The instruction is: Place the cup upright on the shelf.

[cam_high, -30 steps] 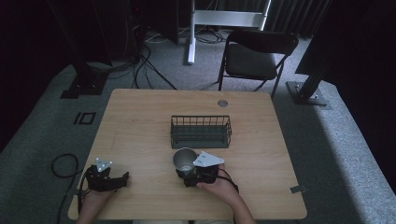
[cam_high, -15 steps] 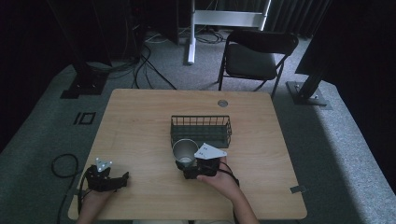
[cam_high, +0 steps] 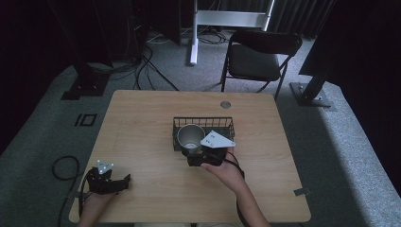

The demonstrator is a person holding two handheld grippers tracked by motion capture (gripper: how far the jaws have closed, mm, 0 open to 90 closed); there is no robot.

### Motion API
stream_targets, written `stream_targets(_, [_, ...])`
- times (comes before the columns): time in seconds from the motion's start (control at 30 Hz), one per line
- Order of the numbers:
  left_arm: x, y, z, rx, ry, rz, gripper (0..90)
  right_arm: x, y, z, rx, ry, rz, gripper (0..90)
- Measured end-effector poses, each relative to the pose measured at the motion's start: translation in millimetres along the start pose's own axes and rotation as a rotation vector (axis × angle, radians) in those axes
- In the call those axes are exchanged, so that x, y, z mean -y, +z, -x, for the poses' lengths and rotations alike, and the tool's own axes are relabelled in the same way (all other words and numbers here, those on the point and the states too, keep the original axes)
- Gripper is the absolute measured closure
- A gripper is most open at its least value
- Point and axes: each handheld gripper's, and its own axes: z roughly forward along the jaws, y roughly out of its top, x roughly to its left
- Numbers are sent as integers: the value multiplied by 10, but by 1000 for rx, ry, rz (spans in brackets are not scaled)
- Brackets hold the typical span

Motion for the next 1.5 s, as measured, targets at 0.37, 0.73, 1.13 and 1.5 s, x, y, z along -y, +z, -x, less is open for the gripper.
stream_targets(0.37, [0,-1,-1,0,1,-1,14,-200,41,199,101,16,27,151])
stream_targets(0.73, [0,0,-1,-1,2,0,14,-307,162,445,209,54,40,151])
stream_targets(1.13, [0,0,0,1,-1,-1,14,-196,342,669,304,115,13,151])
stream_targets(1.5, [0,-1,0,1,0,-2,14,43,474,706,342,164,-24,151])
